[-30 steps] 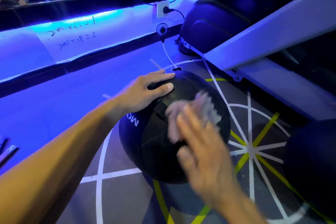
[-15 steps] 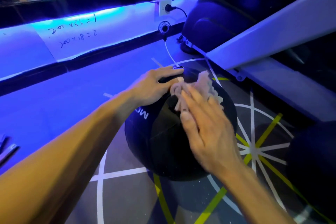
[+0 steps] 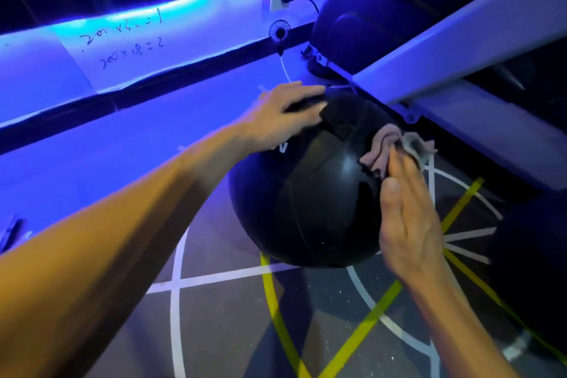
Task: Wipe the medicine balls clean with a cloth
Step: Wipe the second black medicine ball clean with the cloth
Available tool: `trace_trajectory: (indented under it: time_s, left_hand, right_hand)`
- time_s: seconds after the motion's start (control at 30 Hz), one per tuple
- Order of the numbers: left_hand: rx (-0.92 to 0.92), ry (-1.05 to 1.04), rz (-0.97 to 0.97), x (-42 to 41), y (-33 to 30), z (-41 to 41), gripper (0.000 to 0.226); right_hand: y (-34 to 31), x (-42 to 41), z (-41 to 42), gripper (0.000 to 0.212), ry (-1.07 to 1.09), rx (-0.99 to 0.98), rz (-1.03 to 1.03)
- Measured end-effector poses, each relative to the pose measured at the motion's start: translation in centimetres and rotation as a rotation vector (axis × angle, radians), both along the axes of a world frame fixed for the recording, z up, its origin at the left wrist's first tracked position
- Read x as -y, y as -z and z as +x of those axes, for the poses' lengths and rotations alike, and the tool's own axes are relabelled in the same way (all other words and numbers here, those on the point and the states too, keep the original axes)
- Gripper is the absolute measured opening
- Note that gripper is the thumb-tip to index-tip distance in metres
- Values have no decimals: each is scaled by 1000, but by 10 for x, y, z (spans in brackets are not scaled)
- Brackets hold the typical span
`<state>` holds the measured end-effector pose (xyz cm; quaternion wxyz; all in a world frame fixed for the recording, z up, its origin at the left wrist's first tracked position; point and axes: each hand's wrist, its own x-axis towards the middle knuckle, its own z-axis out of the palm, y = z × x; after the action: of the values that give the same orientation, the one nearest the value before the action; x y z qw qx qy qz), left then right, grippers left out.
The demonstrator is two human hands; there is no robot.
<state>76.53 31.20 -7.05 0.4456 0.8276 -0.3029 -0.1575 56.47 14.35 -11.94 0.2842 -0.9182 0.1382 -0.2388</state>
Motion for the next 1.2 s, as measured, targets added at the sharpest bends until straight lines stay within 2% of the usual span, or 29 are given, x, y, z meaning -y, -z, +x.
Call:
trace_trajectory:
  time_s: [0.07, 0.13, 0.23, 0.3, 0.4, 0.53, 0.63, 0.7, 0.77, 0.83, 0.9, 0.97, 1.03, 1.1, 1.13, 1.2]
  left_hand:
    - [155, 49, 80, -9, 12, -17, 74]
    - [217, 8, 60, -11, 24, -24, 75]
    - [195, -42, 30, -7, 26, -13, 78]
    - [159, -69, 16, -8, 27, 2, 79]
    - [99, -82, -44, -11, 29, 22, 73]
    - [41, -146, -98, -8, 23, 27, 56]
    - [-20, -217, -124, -13, 25, 28, 58]
    - [-13, -218, -150, -18, 29, 25, 58]
    - [12, -212, -174, -22, 28, 20, 50]
    - [18, -204, -187, -33, 28, 15, 42]
    - [2, -186, -211, -45, 32, 11, 40]
    - [-6, -178, -239, -55, 38, 7, 41]
    - [-6, -176, -260, -59, 42, 4, 42]
    - [10, -174, -270, -60, 43, 2, 45]
    - [12, -178, -275, -60, 44, 1, 47]
    - [-1, -192, -287, -61, 46, 1, 48]
  right_hand:
    - [-1, 9, 7, 64, 38, 18, 52]
    - [0, 2, 8, 67, 49, 46, 1]
    - [19, -37, -18, 63, -90, 22, -226]
    - [51, -58, -48, 62, -214, -101, -398]
    - [82, -47, -63, 58, -196, -222, -532]
    - [64, -38, -34, 56, -76, -177, -381]
    - [40, -42, 0, 58, 17, -32, -137]
    - [30, -49, 13, 61, 33, 56, -48]
    - [33, -68, 7, 62, -41, 81, -118]
    - [49, -86, -13, 66, -159, -6, -261]
    - [60, -87, -28, 69, -253, -65, -384]
    - [56, -72, -21, 65, -247, -68, -431]
    - [44, -53, 3, 63, -97, -1, -279]
    - [25, -32, 33, 68, 99, 46, 72]
    - [19, -28, 42, 71, 148, 53, 172]
    - [16, -41, 37, 75, 113, 58, 122]
